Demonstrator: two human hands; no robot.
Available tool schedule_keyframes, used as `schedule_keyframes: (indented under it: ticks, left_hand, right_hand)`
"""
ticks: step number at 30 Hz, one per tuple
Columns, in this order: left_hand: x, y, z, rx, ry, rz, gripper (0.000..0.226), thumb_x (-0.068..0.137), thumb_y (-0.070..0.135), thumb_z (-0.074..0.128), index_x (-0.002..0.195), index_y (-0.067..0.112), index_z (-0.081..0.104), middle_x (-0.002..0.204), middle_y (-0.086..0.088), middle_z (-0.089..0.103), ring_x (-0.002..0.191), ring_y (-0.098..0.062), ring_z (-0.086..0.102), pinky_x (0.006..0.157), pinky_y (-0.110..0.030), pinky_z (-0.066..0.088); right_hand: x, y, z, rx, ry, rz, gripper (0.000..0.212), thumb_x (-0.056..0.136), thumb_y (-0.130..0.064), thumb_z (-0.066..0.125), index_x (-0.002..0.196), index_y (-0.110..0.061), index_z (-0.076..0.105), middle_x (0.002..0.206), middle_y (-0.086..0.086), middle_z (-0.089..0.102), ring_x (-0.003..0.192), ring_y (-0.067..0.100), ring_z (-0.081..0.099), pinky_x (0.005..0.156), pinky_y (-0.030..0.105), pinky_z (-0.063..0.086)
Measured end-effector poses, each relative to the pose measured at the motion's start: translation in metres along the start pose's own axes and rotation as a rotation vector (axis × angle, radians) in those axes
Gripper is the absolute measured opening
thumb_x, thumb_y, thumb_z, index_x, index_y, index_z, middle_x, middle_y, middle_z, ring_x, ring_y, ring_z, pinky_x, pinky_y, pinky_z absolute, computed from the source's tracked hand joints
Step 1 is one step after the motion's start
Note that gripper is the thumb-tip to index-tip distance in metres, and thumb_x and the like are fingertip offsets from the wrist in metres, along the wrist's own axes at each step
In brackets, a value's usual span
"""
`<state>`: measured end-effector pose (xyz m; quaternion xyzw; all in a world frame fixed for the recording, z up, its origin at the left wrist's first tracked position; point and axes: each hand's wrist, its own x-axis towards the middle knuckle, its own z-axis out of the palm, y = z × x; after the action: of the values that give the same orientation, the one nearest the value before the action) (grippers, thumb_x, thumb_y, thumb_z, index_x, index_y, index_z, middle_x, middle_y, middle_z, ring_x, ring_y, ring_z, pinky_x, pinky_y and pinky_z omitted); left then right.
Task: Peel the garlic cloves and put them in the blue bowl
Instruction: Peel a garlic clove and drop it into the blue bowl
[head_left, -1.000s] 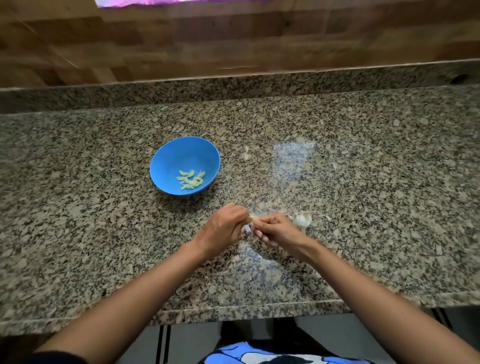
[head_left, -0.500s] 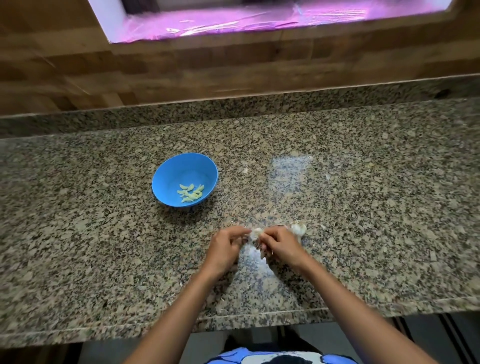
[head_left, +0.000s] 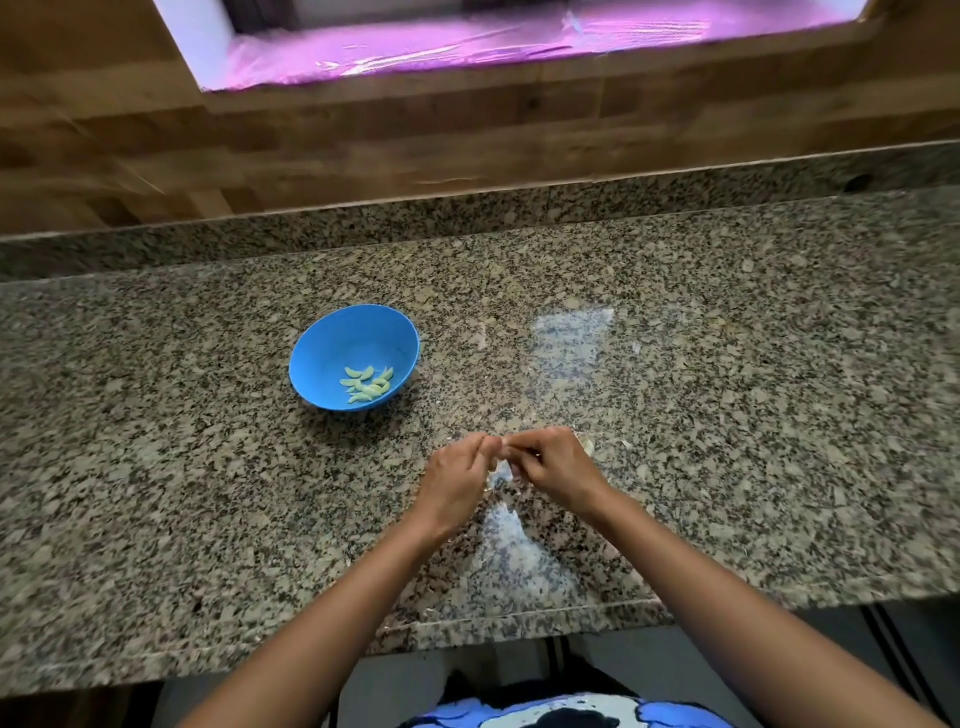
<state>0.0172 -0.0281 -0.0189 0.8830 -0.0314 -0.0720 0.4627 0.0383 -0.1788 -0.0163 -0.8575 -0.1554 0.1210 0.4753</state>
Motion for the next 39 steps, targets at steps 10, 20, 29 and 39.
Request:
schedule_keyframes:
  ticks: [10, 20, 29, 39]
  left_hand:
    - [-0.002, -0.005, -0.005, -0.422, -0.084, -0.273, 0.019, 0.094, 0.021, 0.053, 0.088, 0.012, 0.069, 0.066, 0.000, 0.060, 0.054, -0.007, 0.048, 0.048, -0.016, 0.037]
    - [0.000, -0.019, 0.001, -0.753, 0.123, -0.523, 0.025, 0.084, -0.011, 0.057, 0.102, 0.001, 0.070, 0.102, -0.012, 0.071, 0.086, -0.026, 0.067, 0.072, -0.027, 0.057]
    - [-0.003, -0.020, 0.005, -0.300, 0.166, -0.316, 0.025, 0.084, -0.003, 0.063, 0.104, 0.010, 0.069, 0.107, -0.002, 0.069, 0.089, -0.014, 0.066, 0.084, -0.028, 0.055]
    - [-0.014, -0.031, -0.006, -0.169, 0.247, -0.227, 0.028, 0.086, 0.003, 0.062, 0.107, 0.020, 0.068, 0.108, 0.011, 0.065, 0.086, 0.003, 0.061, 0.070, -0.013, 0.052]
  right_hand:
    - [-0.002, 0.009, 0.005, -0.035, -0.091, 0.075, 0.021, 0.093, -0.011, 0.053, 0.079, -0.007, 0.068, 0.064, 0.004, 0.060, 0.048, 0.004, 0.046, 0.047, 0.014, 0.039]
    - [-0.011, 0.013, 0.020, 0.548, 0.061, 0.466, 0.012, 0.086, -0.004, 0.062, 0.075, -0.002, 0.065, 0.061, 0.012, 0.062, 0.041, 0.012, 0.054, 0.039, 0.022, 0.045]
    - [-0.009, 0.020, 0.031, 0.092, 0.150, 0.373, 0.010, 0.081, -0.021, 0.068, 0.087, -0.014, 0.070, 0.082, 0.000, 0.070, 0.068, 0.011, 0.065, 0.070, 0.028, 0.056]
    - [-0.013, 0.017, 0.031, 0.005, 0.193, 0.381, 0.008, 0.083, -0.028, 0.067, 0.078, -0.023, 0.068, 0.084, -0.006, 0.069, 0.066, 0.016, 0.065, 0.060, 0.029, 0.054]
